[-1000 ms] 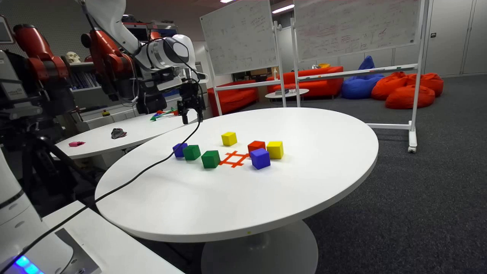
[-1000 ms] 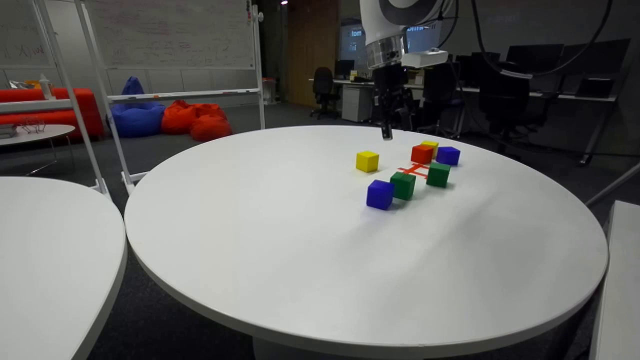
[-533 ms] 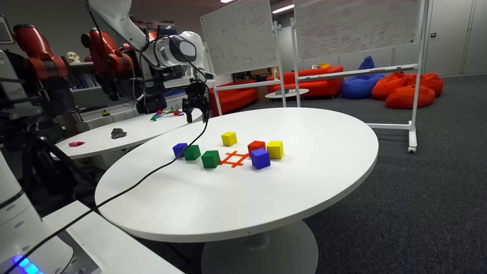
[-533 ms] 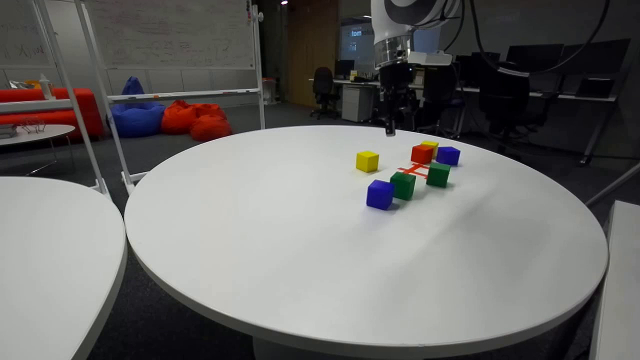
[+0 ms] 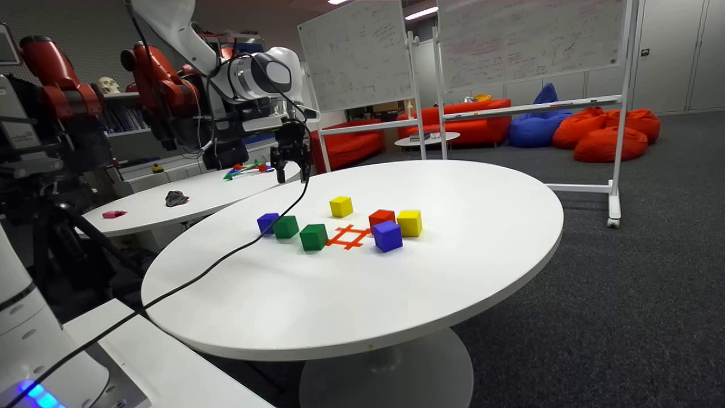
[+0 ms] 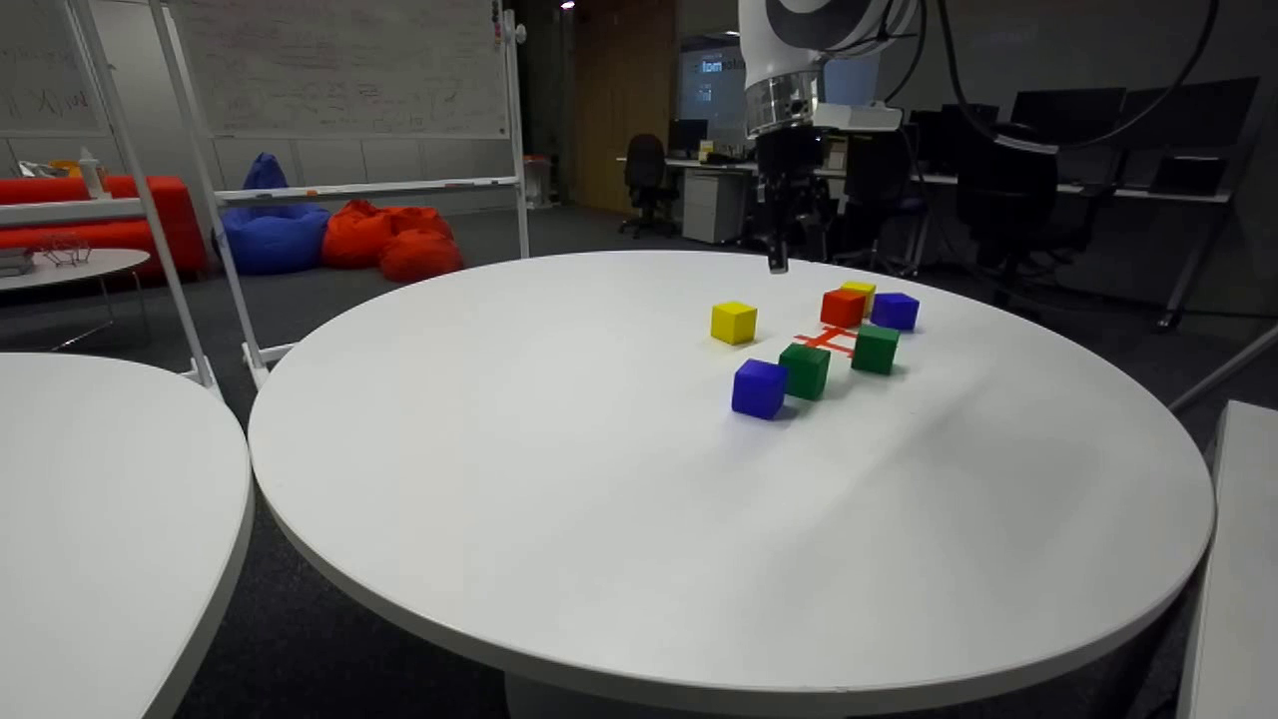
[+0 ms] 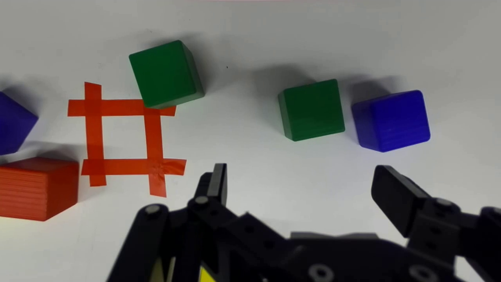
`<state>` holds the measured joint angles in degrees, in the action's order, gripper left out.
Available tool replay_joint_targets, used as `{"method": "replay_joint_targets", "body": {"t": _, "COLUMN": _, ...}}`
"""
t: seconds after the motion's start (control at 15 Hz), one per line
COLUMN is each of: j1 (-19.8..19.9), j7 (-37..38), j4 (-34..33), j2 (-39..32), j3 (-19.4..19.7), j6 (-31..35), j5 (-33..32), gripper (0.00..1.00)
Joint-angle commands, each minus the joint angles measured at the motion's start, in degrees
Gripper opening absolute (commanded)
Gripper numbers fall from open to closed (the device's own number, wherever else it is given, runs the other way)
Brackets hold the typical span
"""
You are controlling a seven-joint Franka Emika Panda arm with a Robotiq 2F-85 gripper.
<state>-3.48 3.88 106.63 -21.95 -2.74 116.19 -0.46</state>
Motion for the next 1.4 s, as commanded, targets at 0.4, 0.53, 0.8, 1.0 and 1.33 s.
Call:
{"method": "replay_joint_targets", "body": {"t": 0.4, "j1": 1.30, "j7": 0.15, "j4": -1.77, "j2": -2.67, "j3": 1.52, "j6": -1.19, "j5": 0.95, "gripper": 1.00}}
{"method": "replay_joint_targets", "body": {"t": 0.53, "j1": 1.51, "j7": 0.14, "j4": -1.70, "j2": -3.03, "j3": 1.98, "j6": -1.12, "j5": 1.05, "gripper": 1.00}}
{"method": "replay_joint_targets", "body": {"t": 0.8, "j1": 0.92, "j7": 0.10, "j4": -0.47, "j2": -2.62, "j3": 2.13, "j6": -0.15, "j5": -0.02, "gripper": 1.00}}
{"method": "replay_joint_targets", "body": {"t": 1.0, "j1": 1.12, "j7": 0.16, "j4": -1.78, "j2": -3.85, "j3": 2.19, "j6": -1.21, "j5": 0.36, "gripper": 1.00}}
{"method": "replay_joint_targets", "body": {"t": 1.33, "j1": 2.70, "j7": -0.85, "j4": -2.07, "j2": -3.93, "j3": 2.71, "j6": -1.98, "j5": 1.47, "gripper": 1.00}}
